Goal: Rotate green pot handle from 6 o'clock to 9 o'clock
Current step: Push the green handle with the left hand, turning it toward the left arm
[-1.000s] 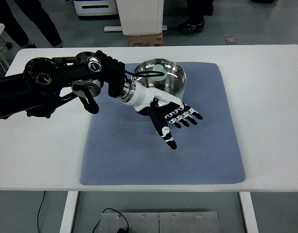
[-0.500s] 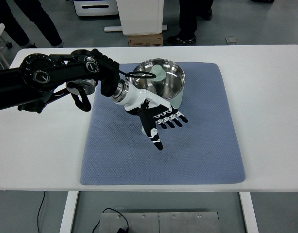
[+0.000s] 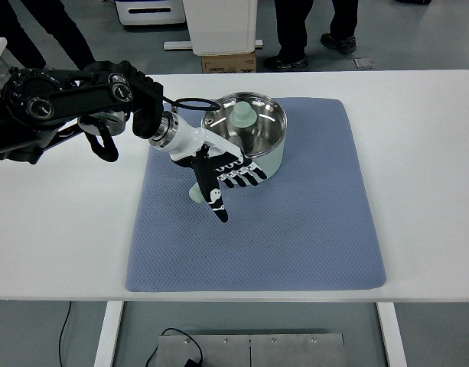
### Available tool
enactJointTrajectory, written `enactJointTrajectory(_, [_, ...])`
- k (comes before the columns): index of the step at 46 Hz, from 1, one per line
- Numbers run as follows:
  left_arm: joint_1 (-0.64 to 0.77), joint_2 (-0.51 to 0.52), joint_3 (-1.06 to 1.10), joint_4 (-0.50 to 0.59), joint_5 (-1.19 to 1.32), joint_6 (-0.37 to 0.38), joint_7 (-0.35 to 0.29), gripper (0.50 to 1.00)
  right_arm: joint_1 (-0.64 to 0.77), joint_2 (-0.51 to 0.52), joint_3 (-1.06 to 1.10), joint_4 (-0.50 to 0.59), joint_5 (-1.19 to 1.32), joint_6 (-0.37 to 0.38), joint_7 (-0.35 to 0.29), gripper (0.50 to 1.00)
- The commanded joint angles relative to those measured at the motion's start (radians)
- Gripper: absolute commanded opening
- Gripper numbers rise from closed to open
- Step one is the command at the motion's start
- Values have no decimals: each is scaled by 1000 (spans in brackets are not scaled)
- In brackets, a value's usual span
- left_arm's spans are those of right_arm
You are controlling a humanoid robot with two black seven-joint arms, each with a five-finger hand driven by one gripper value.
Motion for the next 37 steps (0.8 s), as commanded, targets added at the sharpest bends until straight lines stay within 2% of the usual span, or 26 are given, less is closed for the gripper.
enactJointTrajectory(1, [0,7,0,-1,0,0,-1,1000,0,0,0,0,0,0,0,1000])
enactJointTrajectory(11, [-8,51,0,-42,0,0,-1,1000,0,0,0,0,0,0,0,1000])
enactJointTrajectory(37, [12,169,0,-50,12,0,-1,1000,0,0,0,0,0,0,0,1000])
